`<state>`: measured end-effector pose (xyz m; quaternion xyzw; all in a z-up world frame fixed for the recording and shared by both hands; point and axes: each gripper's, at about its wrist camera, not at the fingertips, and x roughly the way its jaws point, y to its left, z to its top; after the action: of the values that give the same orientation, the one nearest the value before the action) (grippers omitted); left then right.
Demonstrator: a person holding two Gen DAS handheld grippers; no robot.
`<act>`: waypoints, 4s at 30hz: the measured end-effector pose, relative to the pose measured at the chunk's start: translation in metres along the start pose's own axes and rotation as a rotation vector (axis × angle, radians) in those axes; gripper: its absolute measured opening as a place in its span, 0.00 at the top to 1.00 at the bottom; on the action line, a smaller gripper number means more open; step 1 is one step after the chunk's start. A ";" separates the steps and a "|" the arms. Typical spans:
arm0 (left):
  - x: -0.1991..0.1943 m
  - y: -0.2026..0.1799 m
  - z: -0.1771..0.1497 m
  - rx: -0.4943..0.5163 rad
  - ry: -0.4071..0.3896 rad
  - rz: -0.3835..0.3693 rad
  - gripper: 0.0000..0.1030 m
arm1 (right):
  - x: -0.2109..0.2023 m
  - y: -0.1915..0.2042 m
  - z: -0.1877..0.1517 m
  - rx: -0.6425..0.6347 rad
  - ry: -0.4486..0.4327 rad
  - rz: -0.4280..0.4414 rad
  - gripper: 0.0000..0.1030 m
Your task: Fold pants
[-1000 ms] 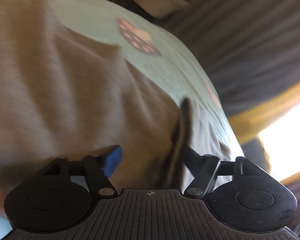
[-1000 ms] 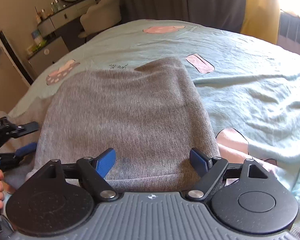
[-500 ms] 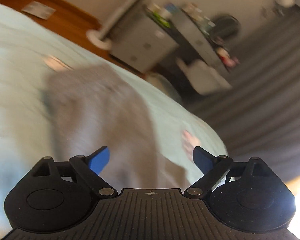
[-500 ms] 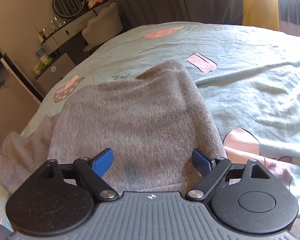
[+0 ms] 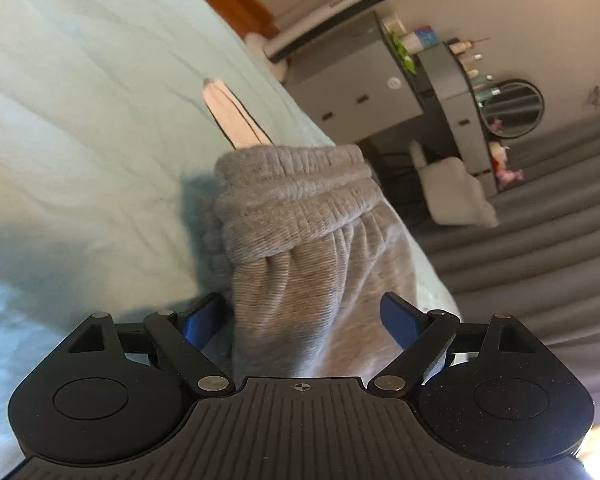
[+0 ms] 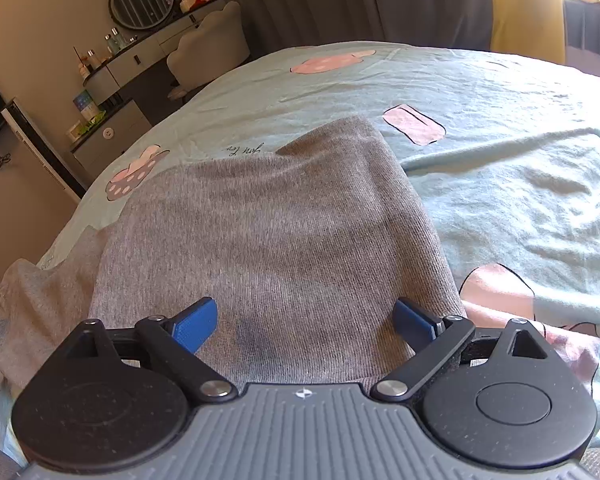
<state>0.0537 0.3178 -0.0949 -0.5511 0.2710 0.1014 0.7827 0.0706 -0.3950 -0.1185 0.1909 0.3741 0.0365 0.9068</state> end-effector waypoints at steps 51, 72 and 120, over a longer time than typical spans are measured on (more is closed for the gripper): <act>0.044 -0.211 -0.371 1.454 0.287 0.041 0.63 | -0.016 -0.012 0.000 0.109 -0.110 0.108 0.05; -0.011 -0.136 -0.220 0.809 0.166 0.196 0.03 | 0.030 0.018 0.007 0.223 0.141 0.428 0.05; -0.008 -0.136 -0.246 0.907 0.353 0.057 0.04 | 0.005 0.099 0.049 0.003 0.040 0.246 0.52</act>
<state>0.0328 0.0430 -0.0415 -0.1557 0.4313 -0.1004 0.8830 0.1159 -0.3177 -0.0529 0.2358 0.3660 0.1509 0.8875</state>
